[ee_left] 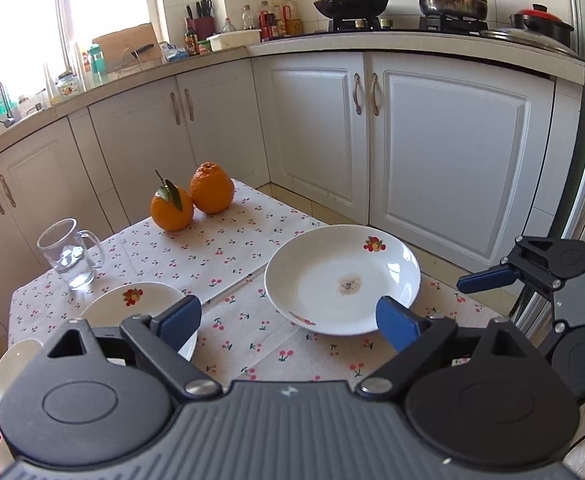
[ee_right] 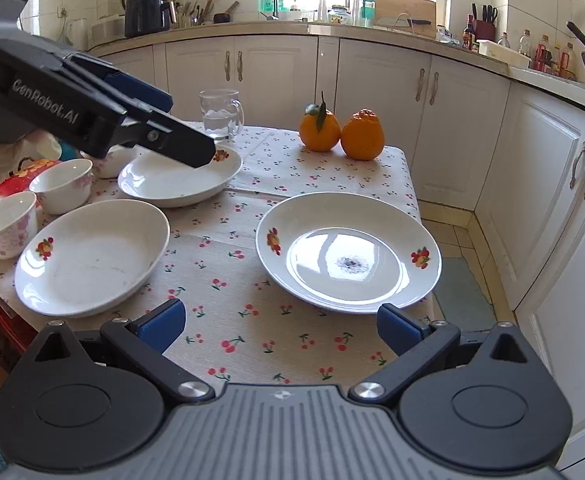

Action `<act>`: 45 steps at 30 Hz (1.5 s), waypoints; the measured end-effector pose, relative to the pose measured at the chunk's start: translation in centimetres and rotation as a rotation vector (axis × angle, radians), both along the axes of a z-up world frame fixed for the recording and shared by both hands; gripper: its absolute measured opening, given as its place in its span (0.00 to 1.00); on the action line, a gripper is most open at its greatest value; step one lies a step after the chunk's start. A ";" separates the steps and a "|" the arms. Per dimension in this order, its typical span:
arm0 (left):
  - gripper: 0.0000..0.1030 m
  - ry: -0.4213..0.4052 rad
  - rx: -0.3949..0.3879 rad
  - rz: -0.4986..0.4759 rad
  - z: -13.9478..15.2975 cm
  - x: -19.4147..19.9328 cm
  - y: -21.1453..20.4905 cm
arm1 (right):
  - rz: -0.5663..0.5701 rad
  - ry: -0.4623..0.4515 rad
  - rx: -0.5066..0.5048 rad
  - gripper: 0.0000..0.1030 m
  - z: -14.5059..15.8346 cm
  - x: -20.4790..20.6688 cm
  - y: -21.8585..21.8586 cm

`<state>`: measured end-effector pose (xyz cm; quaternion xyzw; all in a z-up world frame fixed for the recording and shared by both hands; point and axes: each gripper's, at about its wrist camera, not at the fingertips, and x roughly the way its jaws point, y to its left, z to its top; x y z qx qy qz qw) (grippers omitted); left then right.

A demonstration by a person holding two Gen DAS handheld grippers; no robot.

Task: Organize plates and bowls
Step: 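Withdraw the left tool while the right tool moves toward the large flowered plate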

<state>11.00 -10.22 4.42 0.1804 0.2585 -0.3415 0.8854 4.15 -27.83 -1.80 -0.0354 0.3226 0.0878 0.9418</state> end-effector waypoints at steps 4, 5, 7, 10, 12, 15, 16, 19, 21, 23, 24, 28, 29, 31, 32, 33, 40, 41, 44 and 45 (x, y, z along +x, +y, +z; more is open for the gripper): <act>0.92 -0.075 0.004 0.047 -0.8 -2.7 2.4 | 0.002 -0.023 0.009 1.00 0.3 -0.8 1.1; 0.92 -0.090 0.006 0.056 -1.0 -3.2 2.9 | 0.006 -0.020 0.012 1.00 0.3 -0.9 1.4; 0.93 -0.113 0.006 0.080 -1.7 -4.5 4.0 | 0.021 -0.012 0.014 1.00 0.1 -1.1 1.9; 0.93 -0.133 0.029 0.092 -3.0 -6.3 5.0 | 0.036 0.000 -0.003 1.00 -0.4 -1.4 2.7; 0.93 -0.132 0.035 0.106 -4.0 -7.2 5.6 | 0.041 0.005 -0.006 1.00 -0.6 -1.6 3.0; 0.93 -0.106 0.019 0.143 -5.1 -8.1 6.8 | 0.045 0.010 0.014 1.00 -1.0 -1.9 3.4; 0.93 -0.090 0.008 0.161 -5.4 -8.2 7.3 | 0.044 0.011 0.026 1.00 -1.1 -1.9 3.4; 0.93 -0.052 -0.013 0.206 -6.4 -8.3 8.8 | 0.046 0.011 0.055 1.00 -1.2 -1.9 3.5; 0.93 -0.042 -0.013 0.233 -6.8 -8.4 9.6 | 0.054 0.012 0.067 1.00 -1.3 -1.7 3.7; 0.93 -0.030 -0.008 0.253 -7.3 -8.5 10.6 | 0.063 0.015 0.066 1.00 -1.3 -1.5 4.0; 0.93 -0.024 -0.003 0.259 -7.5 -8.6 11.0 | 0.068 0.018 0.061 1.00 -1.4 -1.5 4.1; 0.93 -0.003 0.035 0.267 -8.5 -8.6 11.9 | 0.091 0.031 0.044 1.00 -1.6 -1.1 4.8; 0.93 0.004 0.041 0.268 -8.8 -8.5 12.1 | 0.094 0.033 0.042 1.00 -1.6 -1.1 5.0; 0.93 0.024 0.045 0.275 -9.3 -8.3 12.5 | 0.104 0.039 0.046 1.00 -1.6 -0.9 5.2; 0.93 0.033 0.043 0.276 -9.5 -8.2 12.5 | 0.110 0.042 0.048 1.00 -1.6 -0.9 5.3; 0.93 0.041 0.041 0.279 -9.7 -8.0 12.6 | 0.116 0.047 0.047 1.00 -1.7 -0.8 5.4; 0.93 0.084 0.020 0.287 -11.0 -6.8 12.8 | 0.165 0.081 0.059 1.00 -1.8 0.6 6.0; 0.93 0.089 0.018 0.285 -11.2 -6.7 12.7 | 0.179 0.088 0.069 1.00 -1.8 0.9 6.0; 0.93 0.095 0.013 0.280 -11.6 -6.3 12.5 | 0.224 0.112 0.092 1.00 -1.9 2.1 6.3; 0.93 0.097 0.011 0.278 -11.6 -6.2 12.4 | 0.237 0.123 0.097 1.00 -2.0 2.5 6.4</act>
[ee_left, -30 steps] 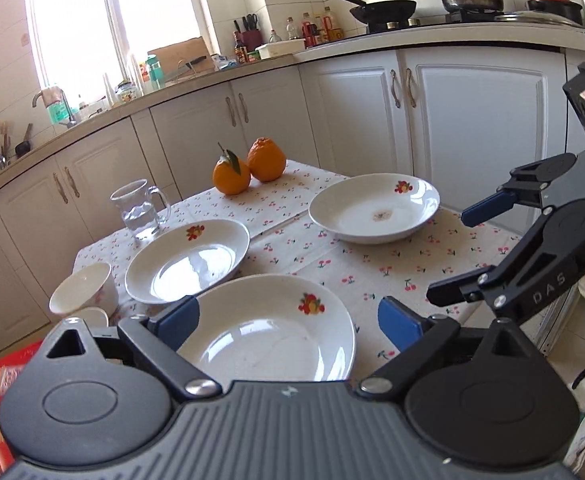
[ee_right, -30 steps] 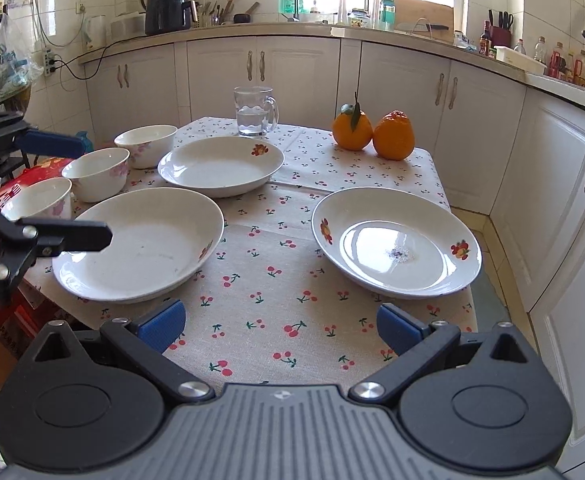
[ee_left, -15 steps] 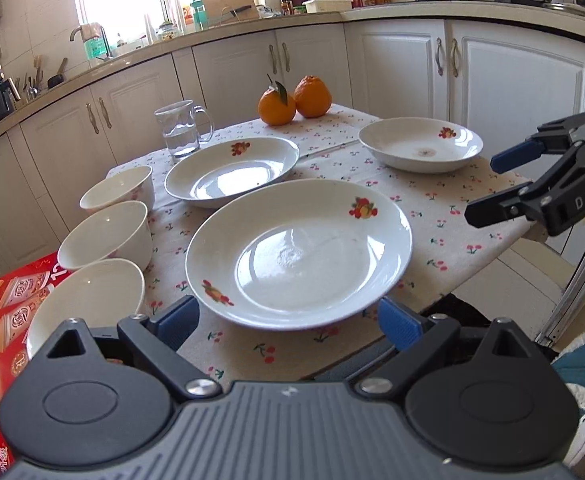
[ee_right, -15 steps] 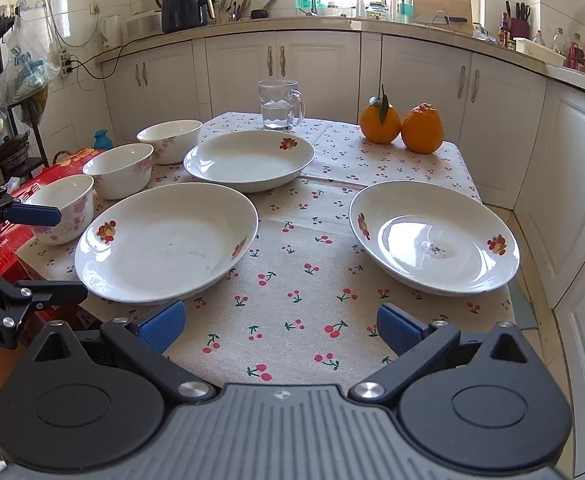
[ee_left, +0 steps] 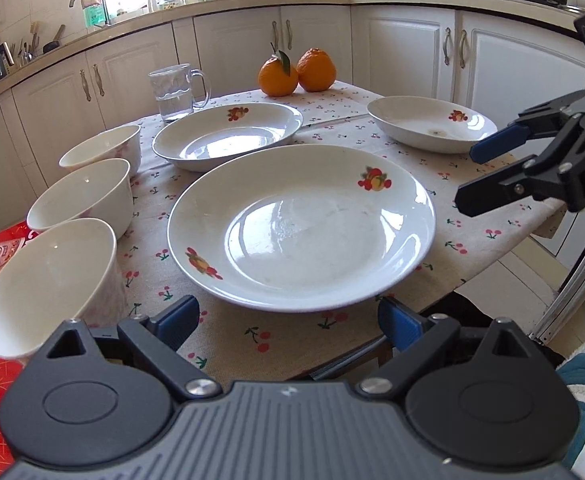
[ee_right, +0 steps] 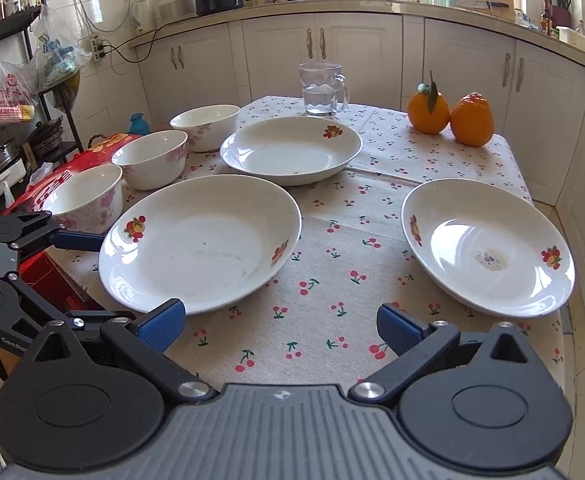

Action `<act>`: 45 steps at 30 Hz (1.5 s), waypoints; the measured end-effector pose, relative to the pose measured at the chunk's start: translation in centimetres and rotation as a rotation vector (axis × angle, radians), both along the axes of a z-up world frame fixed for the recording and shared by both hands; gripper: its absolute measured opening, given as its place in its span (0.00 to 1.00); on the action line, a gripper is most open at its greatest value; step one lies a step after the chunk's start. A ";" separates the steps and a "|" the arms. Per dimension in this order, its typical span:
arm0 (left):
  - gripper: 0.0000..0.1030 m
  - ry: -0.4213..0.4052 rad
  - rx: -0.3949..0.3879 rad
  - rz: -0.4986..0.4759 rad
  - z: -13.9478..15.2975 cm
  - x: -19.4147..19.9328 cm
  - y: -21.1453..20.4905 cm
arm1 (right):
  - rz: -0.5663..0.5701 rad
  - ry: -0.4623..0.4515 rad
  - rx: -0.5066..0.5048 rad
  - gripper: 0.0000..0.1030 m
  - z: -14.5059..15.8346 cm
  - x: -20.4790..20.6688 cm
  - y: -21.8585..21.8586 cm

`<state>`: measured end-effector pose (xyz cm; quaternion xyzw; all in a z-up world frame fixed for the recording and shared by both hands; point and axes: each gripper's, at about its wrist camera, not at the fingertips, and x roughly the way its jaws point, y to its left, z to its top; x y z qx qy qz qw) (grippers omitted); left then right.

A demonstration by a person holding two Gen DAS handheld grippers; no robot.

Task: Organize plates and bowls
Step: 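Withdraw the left tool while the right tool moves toward the large flowered plate, then grasp the rim of the large flowered plate with the right tool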

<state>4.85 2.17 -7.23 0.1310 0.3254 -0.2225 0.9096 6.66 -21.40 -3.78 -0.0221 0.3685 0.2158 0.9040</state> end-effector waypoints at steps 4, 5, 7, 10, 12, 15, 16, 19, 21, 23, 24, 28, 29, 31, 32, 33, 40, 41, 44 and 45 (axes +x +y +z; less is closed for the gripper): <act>0.93 0.010 -0.017 -0.005 -0.3 0.4 -0.1 | 0.061 0.047 0.014 1.00 -0.5 2.0 0.9; 0.93 0.009 -0.020 -0.007 -0.3 0.5 -0.1 | 0.075 0.062 0.015 1.00 -0.7 2.6 1.1; 0.93 0.010 -0.026 -0.009 -0.3 0.6 -0.2 | 0.101 0.090 0.023 1.00 -1.2 3.6 1.6; 0.93 0.010 -0.032 -0.018 -0.3 0.7 -0.2 | 0.128 0.125 0.030 1.00 -1.8 5.1 2.2; 0.93 0.015 -0.035 -0.021 -0.2 0.8 -0.2 | 0.147 0.144 0.046 1.00 -2.0 6.1 2.6; 0.93 0.026 -0.046 -0.022 -0.2 1.0 -0.1 | 0.183 0.160 0.061 1.00 -2.2 7.5 3.1; 0.93 0.029 -0.050 -0.022 -0.2 1.0 -0.1 | 0.194 0.162 0.058 1.00 -2.2 8.0 3.4; 0.93 0.036 -0.058 -0.019 -0.3 1.2 -0.1 | 0.224 0.167 0.054 0.97 -2.3 9.5 3.9; 0.93 0.039 -0.060 -0.018 -0.3 1.2 -0.2 | 0.240 0.177 0.056 0.95 -2.4 10.4 4.2; 0.93 0.041 -0.062 -0.015 -0.3 1.3 -0.1 | 0.258 0.188 0.057 0.92 -2.5 11.4 4.5; 0.93 0.042 -0.062 -0.015 -0.3 1.3 -0.1 | 0.265 0.191 0.055 0.89 -2.6 11.8 4.6; 0.93 0.048 -0.063 -0.018 -0.2 1.3 -0.1 | 0.288 0.203 0.069 0.87 -2.6 13.2 4.9; 0.93 0.048 -0.062 -0.020 -0.2 1.3 -0.1 | 0.296 0.206 0.073 0.86 -2.7 13.7 5.0; 0.93 0.050 -0.063 -0.022 -0.2 1.5 -0.1 | 0.309 0.210 0.078 0.86 -2.8 14.3 5.2; 0.93 0.051 -0.063 -0.022 -0.2 1.5 -0.1 | 0.315 0.212 0.080 0.86 -2.8 14.6 5.3; 0.93 0.051 -0.063 -0.022 -0.2 1.6 -0.1 | 0.320 0.214 0.084 0.86 -2.8 14.8 5.4; 0.93 0.049 -0.065 -0.021 -0.2 1.6 -0.1 | 0.357 0.233 0.091 0.83 -2.7 15.8 5.9; 0.93 0.050 -0.066 -0.022 -0.2 1.6 -0.1 | 0.361 0.236 0.090 0.83 -2.7 15.8 5.9; 0.94 0.051 -0.064 -0.023 -0.2 1.6 -0.1 | 0.372 0.245 0.087 0.83 -2.6 15.9 5.9; 0.94 0.051 -0.063 -0.023 -0.2 1.6 -0.1 | 0.376 0.250 0.085 0.83 -2.6 16.1 5.9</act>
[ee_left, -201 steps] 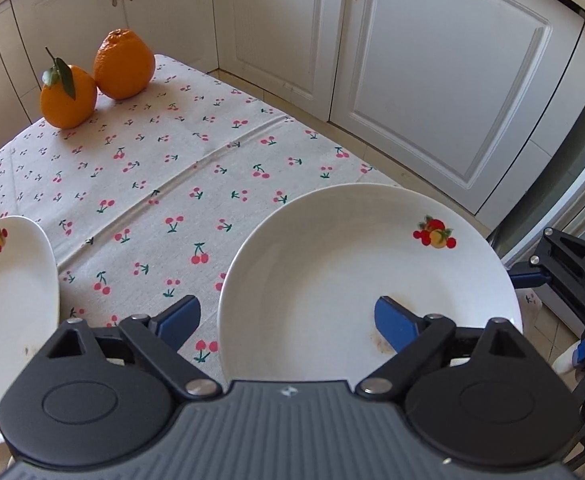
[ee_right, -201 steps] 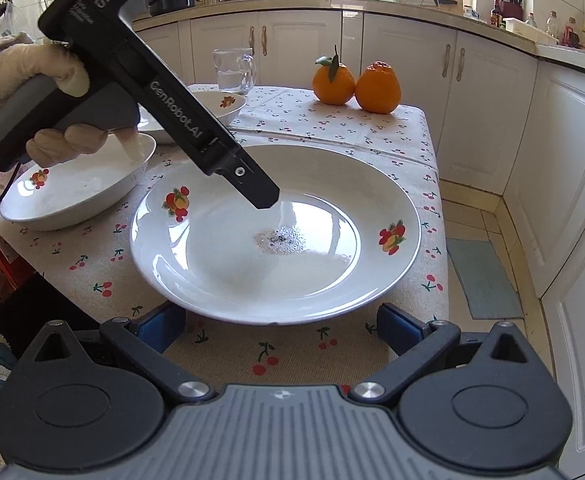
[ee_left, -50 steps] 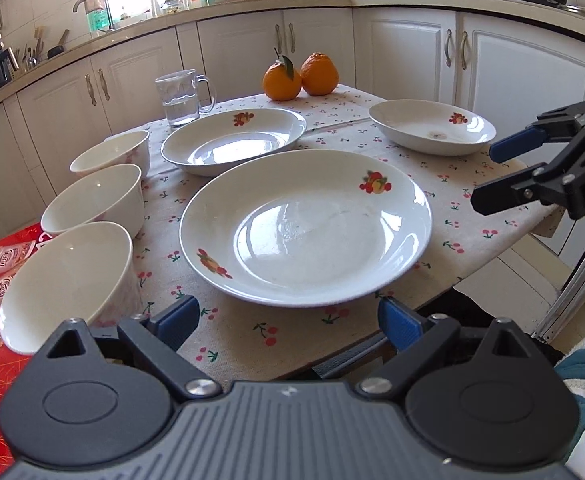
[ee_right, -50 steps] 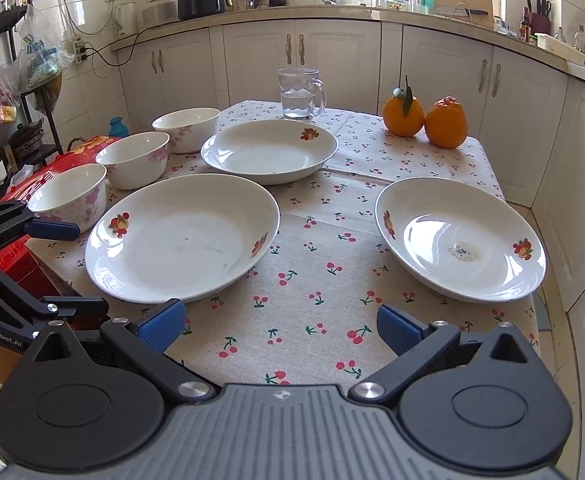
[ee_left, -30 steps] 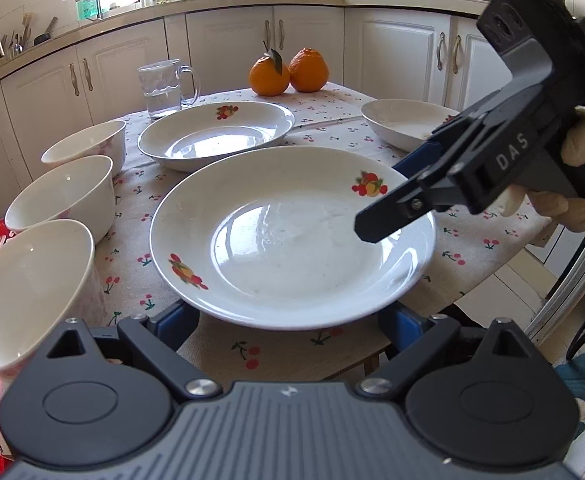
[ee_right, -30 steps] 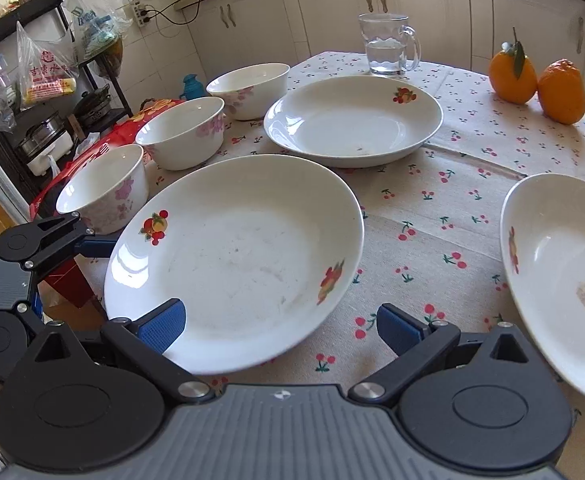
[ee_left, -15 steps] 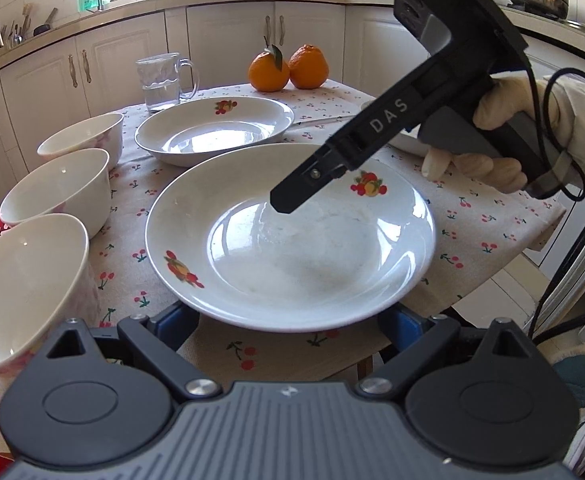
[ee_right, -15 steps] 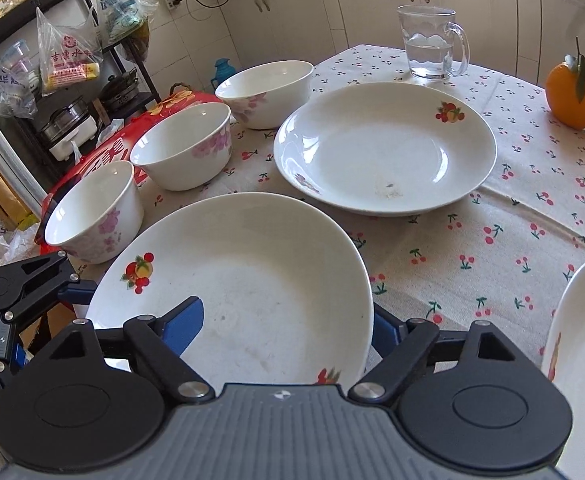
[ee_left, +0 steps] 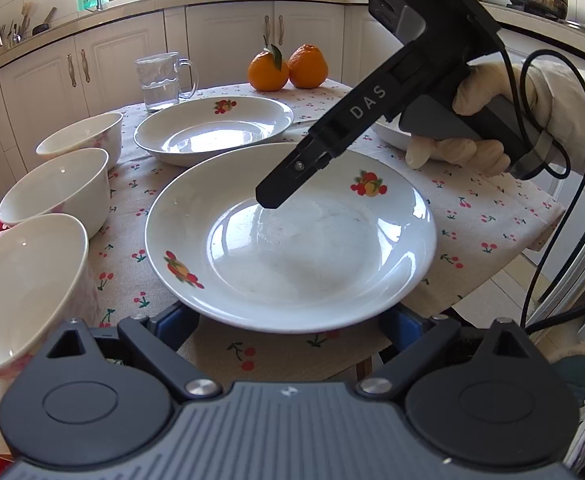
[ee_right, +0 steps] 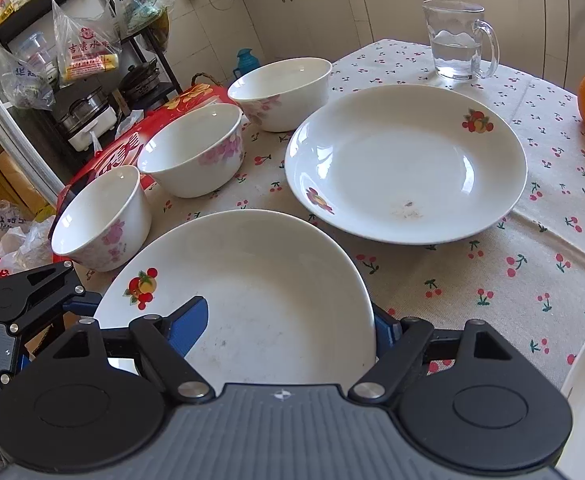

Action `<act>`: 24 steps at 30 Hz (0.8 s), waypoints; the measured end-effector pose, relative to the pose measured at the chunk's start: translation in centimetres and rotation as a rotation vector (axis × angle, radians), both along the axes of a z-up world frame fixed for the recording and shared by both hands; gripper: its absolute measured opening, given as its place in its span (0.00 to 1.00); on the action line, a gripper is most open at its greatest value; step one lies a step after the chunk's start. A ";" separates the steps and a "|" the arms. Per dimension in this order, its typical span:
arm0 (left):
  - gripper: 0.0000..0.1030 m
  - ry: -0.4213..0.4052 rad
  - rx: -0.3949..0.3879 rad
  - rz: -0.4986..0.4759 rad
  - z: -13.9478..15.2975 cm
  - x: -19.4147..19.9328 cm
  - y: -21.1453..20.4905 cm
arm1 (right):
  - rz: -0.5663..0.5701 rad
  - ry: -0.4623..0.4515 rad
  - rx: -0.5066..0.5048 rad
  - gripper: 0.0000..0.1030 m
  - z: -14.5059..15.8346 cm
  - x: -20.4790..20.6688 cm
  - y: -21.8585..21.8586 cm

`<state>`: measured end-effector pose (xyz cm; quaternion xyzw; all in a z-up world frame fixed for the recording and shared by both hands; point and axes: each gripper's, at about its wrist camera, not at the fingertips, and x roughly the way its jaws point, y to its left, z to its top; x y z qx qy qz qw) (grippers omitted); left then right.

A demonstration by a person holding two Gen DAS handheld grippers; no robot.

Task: Organize plates and bowls
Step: 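Grasp the rim of the large flowered plate with the right tool, then lift and carry the large plate with the right tool over the stained plate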

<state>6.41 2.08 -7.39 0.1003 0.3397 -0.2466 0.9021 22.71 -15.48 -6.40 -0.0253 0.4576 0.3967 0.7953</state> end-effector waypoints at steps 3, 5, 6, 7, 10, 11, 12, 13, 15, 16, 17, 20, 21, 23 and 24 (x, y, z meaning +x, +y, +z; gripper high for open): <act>0.94 0.000 0.001 0.001 0.0 0.0 0.0 | 0.011 0.016 -0.007 0.83 0.1 0.3 0.1; 0.94 0.002 0.002 -0.001 0.0 0.0 0.0 | 0.020 0.024 -0.016 0.83 0.1 0.3 0.2; 0.93 0.003 0.002 -0.002 0.1 0.1 0.0 | 0.024 0.025 -0.021 0.83 0.2 0.4 0.2; 0.93 0.003 0.002 -0.003 0.1 0.1 0.0 | 0.027 0.025 -0.025 0.83 0.2 0.4 0.2; 0.93 0.002 0.001 -0.006 0.1 0.1 0.0 | 0.024 0.026 -0.026 0.83 0.2 0.3 0.1; 0.92 0.003 0.001 -0.008 0.1 0.1 0.0 | 0.021 0.027 -0.023 0.83 0.2 0.3 0.1; 0.92 0.003 0.002 -0.009 0.1 0.1 0.0 | 0.018 0.027 -0.019 0.83 0.2 0.3 0.0; 0.92 0.004 0.001 -0.009 0.1 0.1 0.0 | 0.016 0.028 -0.018 0.83 0.2 0.2 0.0; 0.92 0.005 0.004 -0.011 0.1 0.1 -0.1 | 0.014 0.027 -0.018 0.83 0.2 0.2 0.0; 0.92 0.006 0.003 -0.011 0.1 0.1 -0.1 | 0.014 0.027 -0.019 0.83 0.2 0.2 0.0; 0.92 0.007 0.003 -0.011 0.1 0.2 -0.1 | 0.014 0.026 -0.021 0.83 0.2 0.2 0.0; 0.92 0.008 0.005 -0.012 0.2 0.2 -0.1 | 0.014 0.024 -0.029 0.83 0.2 0.1 0.1; 0.92 0.010 0.005 -0.013 0.2 0.2 -0.1 | 0.014 0.023 -0.031 0.83 0.2 0.1 0.1; 0.92 0.013 0.006 -0.017 0.2 0.2 -0.1 | 0.013 0.023 -0.035 0.83 0.2 0.1 0.2; 0.92 0.014 0.007 -0.019 0.3 0.3 -0.1 | 0.013 0.023 -0.037 0.83 0.3 0.0 0.2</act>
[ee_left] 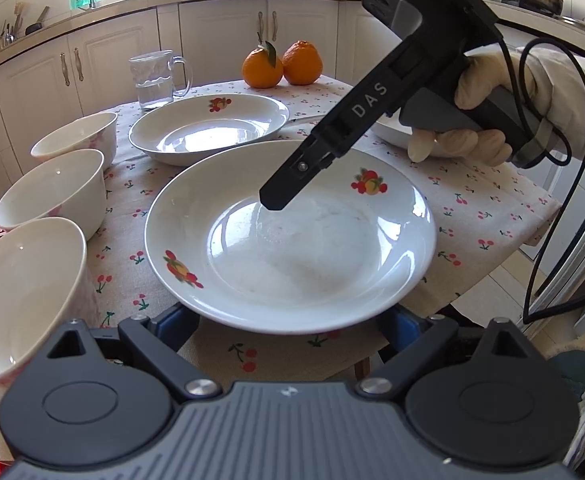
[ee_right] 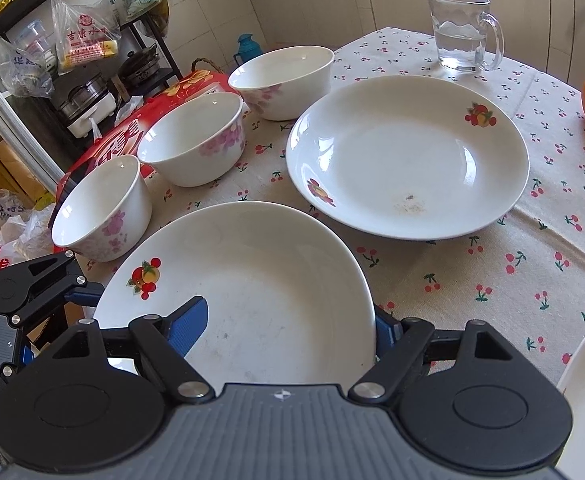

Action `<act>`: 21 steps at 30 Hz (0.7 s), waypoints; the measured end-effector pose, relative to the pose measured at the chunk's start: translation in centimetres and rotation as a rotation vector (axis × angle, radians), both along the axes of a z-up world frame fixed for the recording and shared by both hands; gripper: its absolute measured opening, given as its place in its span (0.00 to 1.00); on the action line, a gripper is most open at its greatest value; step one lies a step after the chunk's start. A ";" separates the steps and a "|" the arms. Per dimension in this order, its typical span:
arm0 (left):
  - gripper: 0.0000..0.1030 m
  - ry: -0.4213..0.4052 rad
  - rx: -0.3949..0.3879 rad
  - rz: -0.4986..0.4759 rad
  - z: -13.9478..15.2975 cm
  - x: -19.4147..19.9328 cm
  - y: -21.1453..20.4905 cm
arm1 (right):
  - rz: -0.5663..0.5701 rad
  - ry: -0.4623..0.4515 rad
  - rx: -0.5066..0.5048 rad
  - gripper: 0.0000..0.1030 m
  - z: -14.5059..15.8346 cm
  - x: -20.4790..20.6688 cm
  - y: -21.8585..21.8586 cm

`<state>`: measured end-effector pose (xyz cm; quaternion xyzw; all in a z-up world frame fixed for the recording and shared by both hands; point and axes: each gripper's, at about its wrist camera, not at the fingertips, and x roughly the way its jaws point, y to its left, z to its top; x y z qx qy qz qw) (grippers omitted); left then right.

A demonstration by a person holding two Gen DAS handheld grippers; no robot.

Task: Organize plates and bowls
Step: 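Lift and carry the large plate with the right tool over the stained plate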

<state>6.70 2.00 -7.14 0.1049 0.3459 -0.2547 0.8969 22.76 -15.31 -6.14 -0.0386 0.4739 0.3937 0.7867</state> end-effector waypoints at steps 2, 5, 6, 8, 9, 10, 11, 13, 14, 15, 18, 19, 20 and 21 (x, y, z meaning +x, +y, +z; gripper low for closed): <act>0.92 0.004 0.004 -0.005 0.1 0.1 0.0 | -0.001 0.001 -0.002 0.83 0.0 0.0 0.0; 0.91 0.008 0.009 -0.011 0.1 0.3 -0.1 | -0.007 0.005 -0.001 0.83 0.1 -0.1 -0.2; 0.91 0.009 0.011 -0.012 0.1 0.3 -0.2 | -0.007 0.004 0.000 0.84 0.1 -0.2 -0.2; 0.91 0.012 0.015 -0.016 0.2 0.3 -0.3 | -0.008 0.003 0.002 0.83 0.2 -0.3 -0.4; 0.91 0.012 0.017 -0.019 0.2 0.4 -0.4 | -0.009 0.002 0.004 0.84 0.3 -0.4 -0.5; 0.91 0.012 0.020 -0.021 0.3 0.4 -0.4 | -0.010 0.002 0.007 0.83 0.4 -0.5 -0.6; 0.91 0.012 0.021 -0.024 0.4 0.4 -0.5 | -0.011 0.002 0.009 0.83 0.4 -0.5 -0.7; 0.91 0.012 0.025 -0.032 0.6 0.5 -0.6 | -0.014 -0.001 0.013 0.83 0.6 -0.7 -0.9; 0.91 0.012 0.028 -0.037 0.7 0.6 -0.7 | -0.017 -0.004 0.016 0.83 0.8 -0.7 -1.1; 0.91 0.011 0.030 -0.041 0.8 0.6 -0.8 | -0.020 -0.006 0.019 0.83 0.9 -0.8 -1.3; 0.91 0.004 0.040 -0.060 1.3 0.8 -1.3 | -0.032 -0.016 0.027 0.83 1.4 -1.0 -2.1; 0.91 0.000 0.042 -0.069 1.6 0.9 -1.6 | -0.038 -0.020 0.030 0.83 1.5 -1.0 -2.4; 0.91 -0.003 0.044 -0.077 1.8 1.1 -1.9 | -0.044 -0.025 0.032 0.83 1.7 -1.1 -2.7; 0.91 -0.006 0.044 -0.087 2.0 1.2 -2.2 | -0.053 -0.031 0.035 0.83 2.0 -1.1 -3.1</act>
